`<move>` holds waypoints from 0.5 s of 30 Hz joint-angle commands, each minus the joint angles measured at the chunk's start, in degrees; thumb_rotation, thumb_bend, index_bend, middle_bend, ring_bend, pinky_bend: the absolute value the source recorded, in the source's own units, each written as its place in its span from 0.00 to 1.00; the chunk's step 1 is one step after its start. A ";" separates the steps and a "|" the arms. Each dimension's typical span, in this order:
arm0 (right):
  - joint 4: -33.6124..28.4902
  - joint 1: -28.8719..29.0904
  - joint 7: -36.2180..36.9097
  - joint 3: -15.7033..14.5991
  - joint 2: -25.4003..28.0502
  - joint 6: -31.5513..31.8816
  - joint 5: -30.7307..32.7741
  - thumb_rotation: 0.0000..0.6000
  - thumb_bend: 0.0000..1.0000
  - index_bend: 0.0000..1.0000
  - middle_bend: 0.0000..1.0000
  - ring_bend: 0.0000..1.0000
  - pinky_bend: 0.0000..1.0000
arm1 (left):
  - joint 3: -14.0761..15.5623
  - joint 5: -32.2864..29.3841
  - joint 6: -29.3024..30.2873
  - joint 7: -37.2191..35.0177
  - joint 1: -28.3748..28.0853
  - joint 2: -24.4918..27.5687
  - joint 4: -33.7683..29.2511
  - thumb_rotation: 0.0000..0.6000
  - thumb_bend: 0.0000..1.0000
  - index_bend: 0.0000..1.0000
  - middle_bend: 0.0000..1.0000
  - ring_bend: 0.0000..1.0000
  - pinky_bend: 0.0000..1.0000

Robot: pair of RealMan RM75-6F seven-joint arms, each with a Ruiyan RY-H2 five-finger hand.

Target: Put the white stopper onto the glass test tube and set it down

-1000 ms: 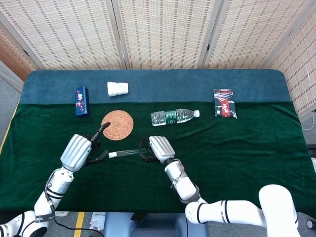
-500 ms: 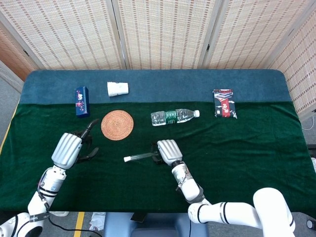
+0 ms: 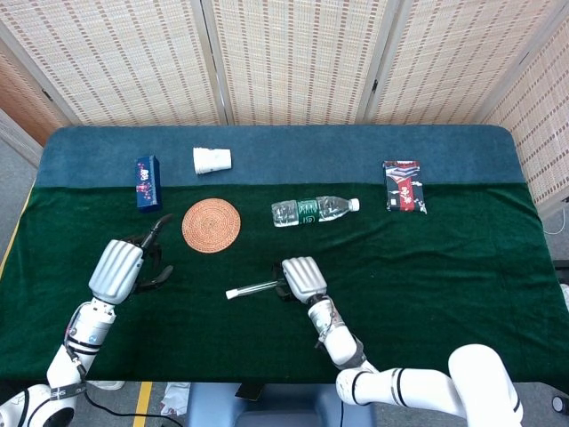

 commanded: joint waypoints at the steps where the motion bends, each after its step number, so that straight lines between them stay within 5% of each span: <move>1: -0.80 -0.28 -0.20 0.05 0.50 -0.26 -0.25 1.00 0.49 0.43 1.00 1.00 1.00 | -0.11 -0.13 0.02 0.04 0.06 0.07 -0.01 1.00 0.36 0.02 0.75 0.56 0.61; 10: -9.04 -1.68 -2.73 0.78 7.40 0.80 -0.64 1.00 0.49 0.23 0.99 1.00 1.00 | -0.39 -2.71 -1.07 0.09 0.88 2.09 0.26 1.00 0.36 0.02 0.71 0.52 0.55; 15: -18.01 -4.41 -4.16 0.60 16.37 4.96 -3.87 1.00 0.49 0.23 0.93 1.00 1.00 | -0.16 -6.19 -2.23 1.62 2.25 4.39 0.87 1.00 0.36 0.11 0.64 0.45 0.43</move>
